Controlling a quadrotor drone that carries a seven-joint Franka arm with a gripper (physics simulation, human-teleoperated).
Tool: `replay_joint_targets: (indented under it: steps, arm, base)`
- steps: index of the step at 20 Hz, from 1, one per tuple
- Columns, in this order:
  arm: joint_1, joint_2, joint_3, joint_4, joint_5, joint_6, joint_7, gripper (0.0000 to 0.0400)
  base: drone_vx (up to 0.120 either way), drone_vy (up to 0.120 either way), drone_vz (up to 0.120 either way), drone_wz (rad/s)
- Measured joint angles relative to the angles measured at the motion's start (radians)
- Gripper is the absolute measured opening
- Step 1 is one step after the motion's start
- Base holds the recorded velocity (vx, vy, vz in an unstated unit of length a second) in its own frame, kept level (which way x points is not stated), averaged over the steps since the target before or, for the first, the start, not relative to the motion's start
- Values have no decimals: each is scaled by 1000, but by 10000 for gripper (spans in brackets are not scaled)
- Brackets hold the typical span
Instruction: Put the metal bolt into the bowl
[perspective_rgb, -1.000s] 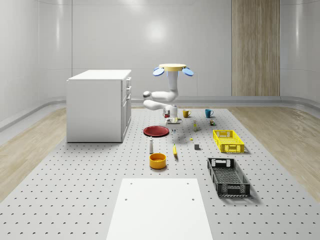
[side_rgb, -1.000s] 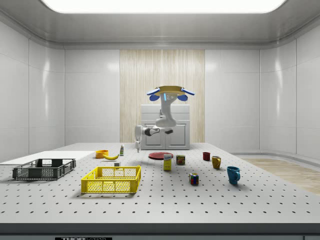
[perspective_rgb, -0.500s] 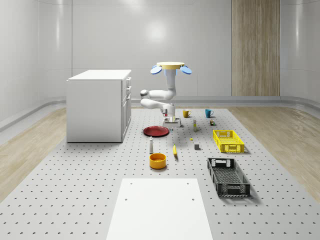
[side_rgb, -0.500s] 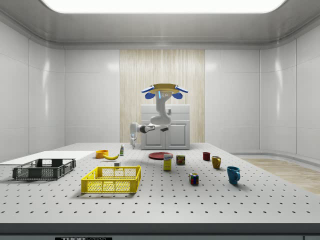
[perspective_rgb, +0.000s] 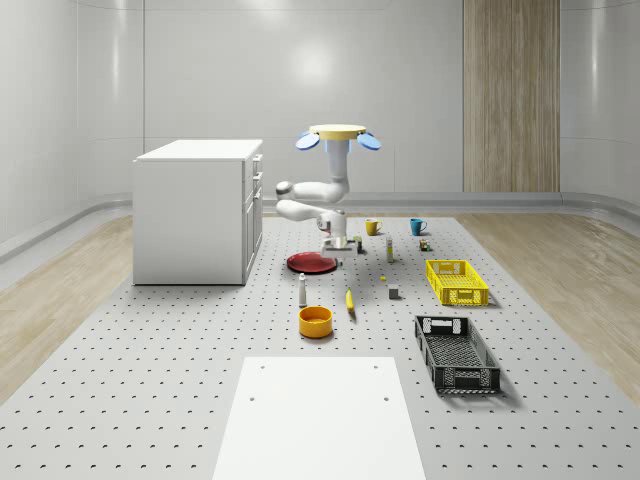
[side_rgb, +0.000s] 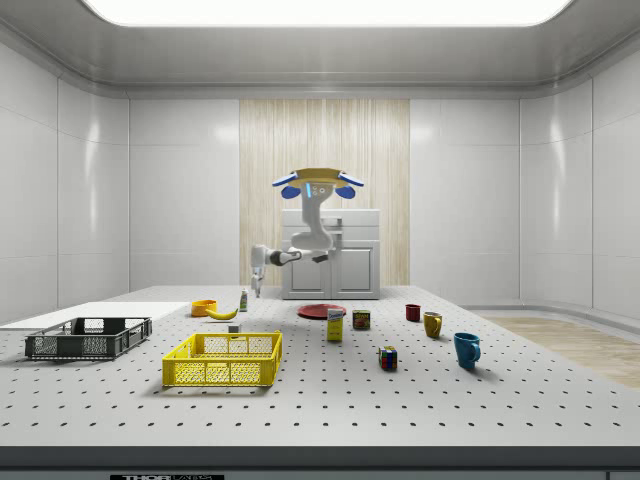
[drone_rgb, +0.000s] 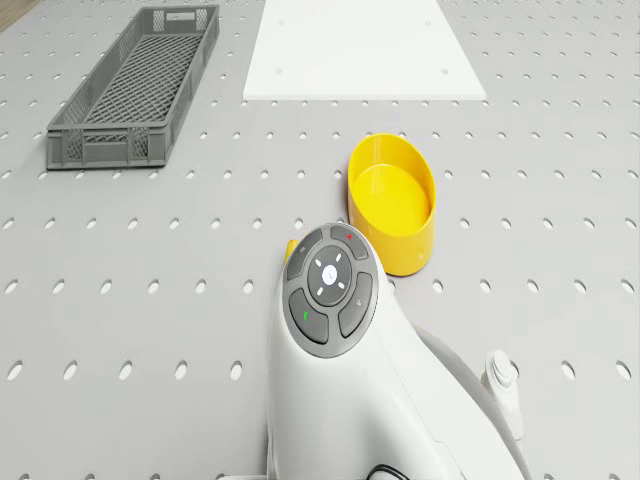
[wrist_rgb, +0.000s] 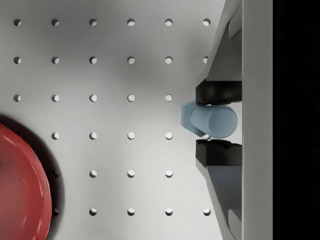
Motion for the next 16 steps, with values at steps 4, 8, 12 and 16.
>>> replay_joint_targets:
  steps: [4, 8, 12, 16]
  arm:
    - [0, -1, 0, 0, 0, 1, 0, 100]
    - [-1, -2, 0, 0, 1, 2, 0, 100]
    - [-1, -2, 0, 0, 1, 2, 1, 100]
    - [-1, -3, 0, 0, 1, 3, 1, 100]
  base:
    - [120, -20, 0, 0]
    - [120, 0, 0, 0]
    - [120, 0, 0, 0]
    - [120, -120, 0, 0]
